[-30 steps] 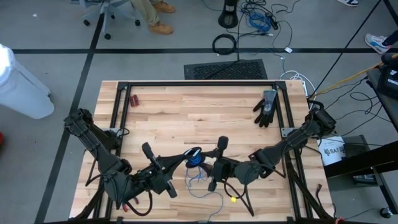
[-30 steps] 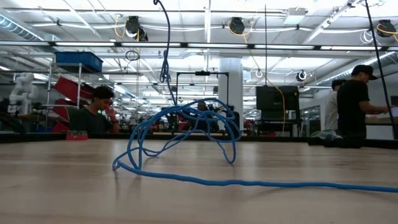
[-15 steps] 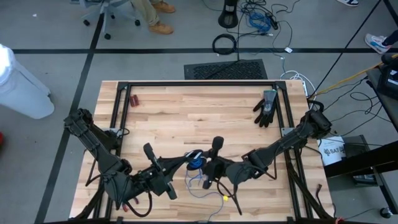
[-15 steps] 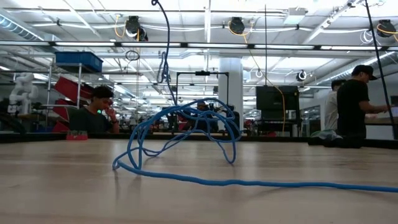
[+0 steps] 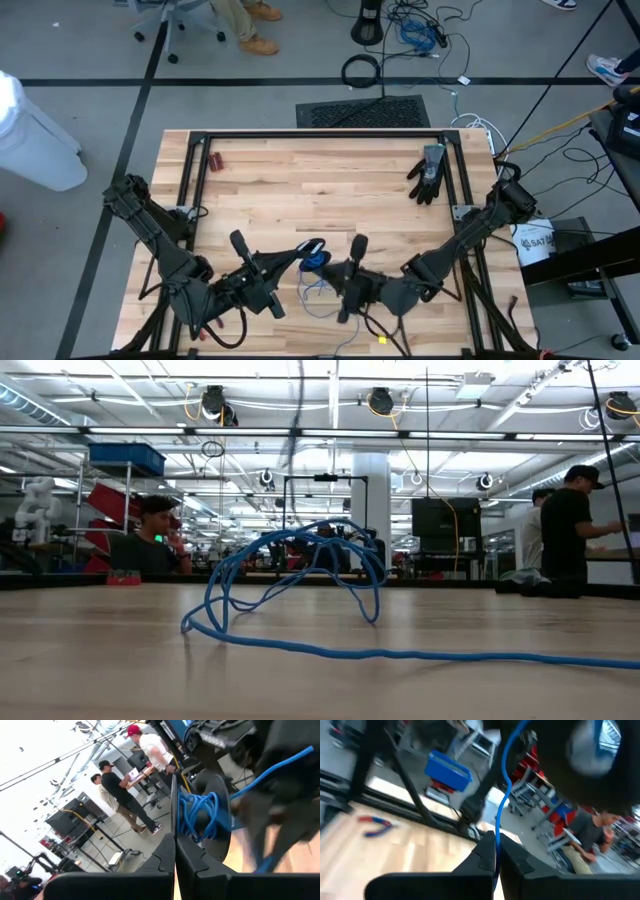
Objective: Coil cords
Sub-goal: Uncoil the blue wire from the spool
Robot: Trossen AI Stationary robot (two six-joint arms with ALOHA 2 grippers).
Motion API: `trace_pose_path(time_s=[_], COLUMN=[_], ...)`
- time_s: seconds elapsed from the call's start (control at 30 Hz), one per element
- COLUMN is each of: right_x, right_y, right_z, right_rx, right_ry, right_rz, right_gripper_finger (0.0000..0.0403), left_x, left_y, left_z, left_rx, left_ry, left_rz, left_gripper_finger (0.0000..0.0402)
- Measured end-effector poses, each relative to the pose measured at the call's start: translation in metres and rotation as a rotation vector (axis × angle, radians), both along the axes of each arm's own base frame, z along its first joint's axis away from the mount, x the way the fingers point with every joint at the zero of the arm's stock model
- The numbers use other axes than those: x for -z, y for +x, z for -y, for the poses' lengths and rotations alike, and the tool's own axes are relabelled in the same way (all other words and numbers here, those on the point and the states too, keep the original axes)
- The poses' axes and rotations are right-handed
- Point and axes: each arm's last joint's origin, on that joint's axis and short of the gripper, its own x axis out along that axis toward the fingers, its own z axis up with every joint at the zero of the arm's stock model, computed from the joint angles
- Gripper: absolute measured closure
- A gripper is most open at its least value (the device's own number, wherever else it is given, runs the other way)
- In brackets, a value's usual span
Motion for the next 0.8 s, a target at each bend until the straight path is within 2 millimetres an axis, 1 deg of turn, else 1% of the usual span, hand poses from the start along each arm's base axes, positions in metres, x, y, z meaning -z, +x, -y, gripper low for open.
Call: trace_pose_path(time_s=[0.1,0.2,0.3,0.43,0.53,0.6,0.7,0.8], right_x=[-0.008,-0.020,-0.031,-0.036,-0.033,-0.027,-0.015,0.001], right_y=[-0.007,-0.017,-0.029,-0.044,-0.050,-0.052,-0.053,-0.053], right_z=[-0.011,-0.023,-0.034,-0.044,-0.045,-0.044,-0.043,-0.038], right_rx=[-0.027,0.001,0.065,0.185,0.293,0.318,0.291,0.187], right_ry=[-0.005,-0.043,-0.102,-0.202,-0.291,-0.350,-0.409,-0.423], right_rz=[0.015,0.028,0.028,-0.008,-0.065,-0.107,-0.162,-0.241], right_gripper_finger=[0.0402,0.0402,0.0403,0.0403,0.0403,0.0403,0.0403,0.0403], left_x=[0.001,0.004,0.006,0.006,0.006,0.006,0.005,0.004], left_y=[-0.001,-0.001,-0.001,-0.001,-0.004,-0.006,-0.009,-0.012], left_z=[0.000,0.000,0.000,0.001,0.004,0.006,0.010,0.013], left_rx=[-0.025,-0.029,-0.030,-0.027,-0.016,-0.006,0.008,0.014], left_ry=[-0.001,0.004,0.005,0.004,0.004,0.004,0.004,0.015], left_rz=[-0.003,-0.019,-0.023,-0.023,-0.022,-0.022,-0.021,-0.024], left_gripper_finger=[0.0401,0.0401,0.0401,0.0401,0.0401,0.0401,0.0401,0.0401])
